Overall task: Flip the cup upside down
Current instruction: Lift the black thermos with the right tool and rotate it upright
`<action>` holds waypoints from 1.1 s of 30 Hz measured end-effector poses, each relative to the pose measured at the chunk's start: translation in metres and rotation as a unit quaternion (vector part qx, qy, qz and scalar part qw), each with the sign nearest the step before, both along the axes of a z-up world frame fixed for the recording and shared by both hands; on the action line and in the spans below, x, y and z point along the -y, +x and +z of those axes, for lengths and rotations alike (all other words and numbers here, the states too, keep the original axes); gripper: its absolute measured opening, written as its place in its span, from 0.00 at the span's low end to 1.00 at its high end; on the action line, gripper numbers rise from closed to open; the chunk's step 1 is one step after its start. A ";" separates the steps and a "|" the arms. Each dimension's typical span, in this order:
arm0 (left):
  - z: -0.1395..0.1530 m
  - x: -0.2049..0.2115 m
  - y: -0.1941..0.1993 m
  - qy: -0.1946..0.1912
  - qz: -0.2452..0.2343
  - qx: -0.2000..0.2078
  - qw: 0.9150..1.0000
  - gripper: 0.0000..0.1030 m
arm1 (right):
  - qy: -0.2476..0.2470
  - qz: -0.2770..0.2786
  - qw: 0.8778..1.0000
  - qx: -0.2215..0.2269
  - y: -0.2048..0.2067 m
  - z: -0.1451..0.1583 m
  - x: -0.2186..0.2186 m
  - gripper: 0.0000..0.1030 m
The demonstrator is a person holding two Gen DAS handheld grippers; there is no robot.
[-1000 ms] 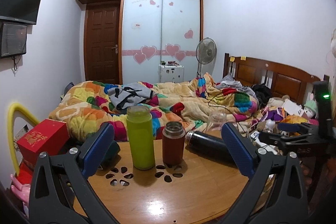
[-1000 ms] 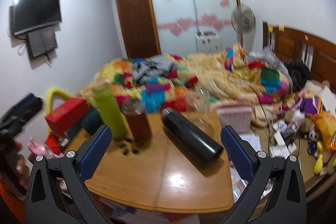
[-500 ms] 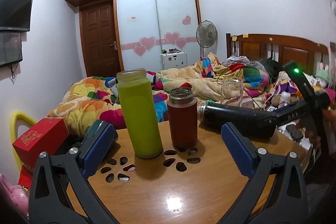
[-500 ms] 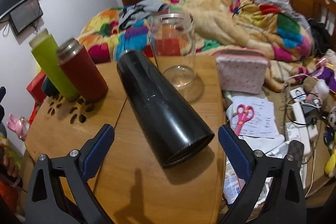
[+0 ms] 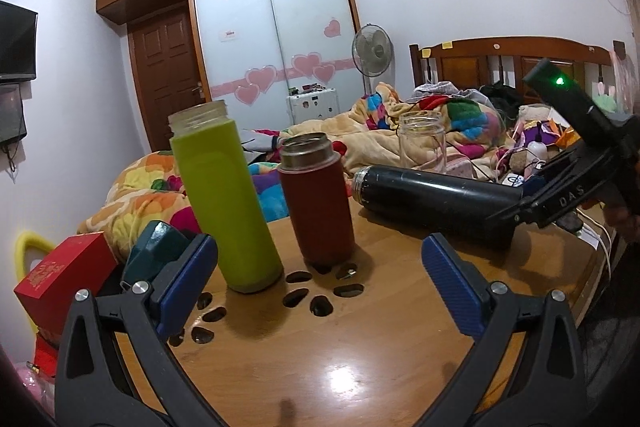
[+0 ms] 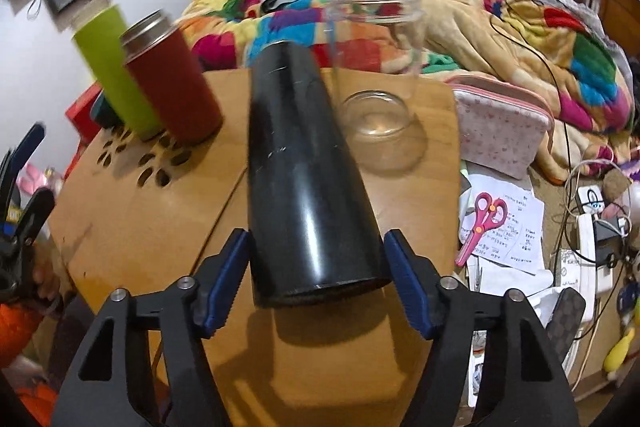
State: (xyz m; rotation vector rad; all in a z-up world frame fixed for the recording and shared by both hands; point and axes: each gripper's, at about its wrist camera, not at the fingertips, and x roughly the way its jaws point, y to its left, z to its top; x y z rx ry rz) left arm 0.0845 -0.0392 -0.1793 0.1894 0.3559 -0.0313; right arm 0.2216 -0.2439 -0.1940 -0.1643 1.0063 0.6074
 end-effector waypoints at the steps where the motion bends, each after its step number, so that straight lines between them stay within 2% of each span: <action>1: -0.001 0.001 -0.001 0.001 -0.001 0.000 1.000 1.00 | -0.004 0.000 1.000 -0.001 -0.006 0.001 -0.003 0.60; 7: -0.011 0.013 -0.008 0.016 -0.014 -0.001 1.000 1.00 | -0.025 -0.021 0.999 0.008 -0.042 0.017 -0.010 0.60; 14: -0.017 0.032 -0.020 0.042 -0.050 -0.001 0.998 1.00 | -0.029 -0.022 0.997 0.067 -0.083 0.074 -0.015 0.60; 19: -0.015 0.045 -0.024 0.058 -0.070 0.004 0.996 1.00 | -0.028 0.008 0.995 0.093 -0.107 0.101 -0.032 0.59; 25: -0.010 0.047 -0.026 0.050 -0.086 0.011 0.995 1.00 | -0.037 0.061 0.991 0.115 -0.132 0.115 -0.056 0.59; 29: -0.006 0.050 -0.034 0.067 -0.093 0.031 0.993 1.00 | -0.040 0.095 0.987 0.125 -0.140 0.123 -0.065 0.59; 31: -0.004 0.053 -0.036 0.072 -0.097 0.041 0.992 0.97 | -0.040 0.109 0.985 0.129 -0.144 0.127 -0.067 0.59; 33: -0.003 0.055 -0.037 0.074 -0.107 0.045 0.990 0.86 | -0.038 0.126 0.982 0.133 -0.148 0.131 -0.071 0.59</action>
